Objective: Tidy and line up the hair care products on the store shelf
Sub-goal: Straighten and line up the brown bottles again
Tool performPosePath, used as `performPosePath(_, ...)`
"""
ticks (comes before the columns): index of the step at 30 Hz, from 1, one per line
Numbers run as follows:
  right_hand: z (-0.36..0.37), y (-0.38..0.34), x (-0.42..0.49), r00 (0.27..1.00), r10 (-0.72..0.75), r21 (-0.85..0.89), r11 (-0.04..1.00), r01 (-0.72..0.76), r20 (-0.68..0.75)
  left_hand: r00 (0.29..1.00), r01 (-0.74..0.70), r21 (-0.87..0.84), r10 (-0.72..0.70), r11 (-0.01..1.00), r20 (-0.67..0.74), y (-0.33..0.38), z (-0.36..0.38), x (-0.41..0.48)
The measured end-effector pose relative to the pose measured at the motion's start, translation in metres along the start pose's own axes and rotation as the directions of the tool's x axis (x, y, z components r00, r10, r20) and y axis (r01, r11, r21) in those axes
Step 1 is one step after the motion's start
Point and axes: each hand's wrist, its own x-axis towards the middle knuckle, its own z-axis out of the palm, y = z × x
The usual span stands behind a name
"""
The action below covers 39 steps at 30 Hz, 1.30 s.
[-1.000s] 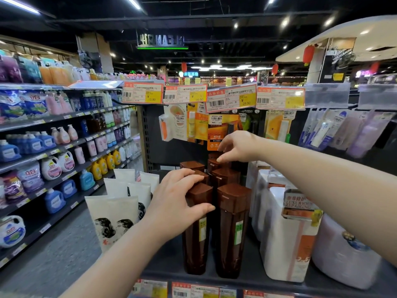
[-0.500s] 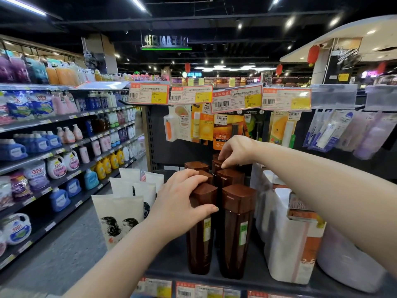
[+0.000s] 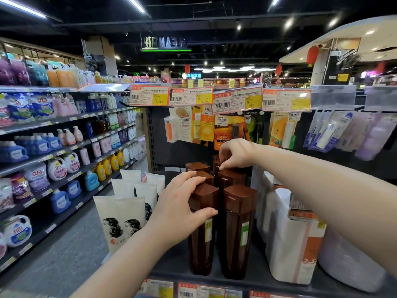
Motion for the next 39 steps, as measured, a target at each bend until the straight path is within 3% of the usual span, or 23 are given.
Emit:
performPosePath(8,-0.008,-0.008,0.002,0.998,-0.001,-0.029,1.000,0.003,0.064,1.000,0.004,-0.031,-0.004,1.000,-0.002,0.001,0.000,-0.002)
performPosePath(13,-0.016,-0.034,0.004,0.991,-0.134,0.003,0.991,0.134,-0.013,1.000,-0.001,-0.027,0.001,1.000,-0.013,-0.001,-0.001,-0.001)
performPosePath(18,-0.010,-0.055,0.014,0.962,-0.179,0.063,0.983,0.170,0.204,1.000,0.002,-0.008,-0.002,1.000,-0.007,-0.002,-0.002,-0.001)
performPosePath(23,-0.009,-0.058,0.023,0.943,-0.167,-0.031,0.983,0.183,0.289,1.000,0.003,0.004,-0.003,1.000,-0.002,-0.001,-0.002,0.000)
performPosePath(39,0.002,-0.052,0.029,0.962,-0.182,-0.150,0.965,0.214,0.203,1.000,-0.013,0.014,0.013,1.000,-0.007,0.001,-0.003,-0.001)
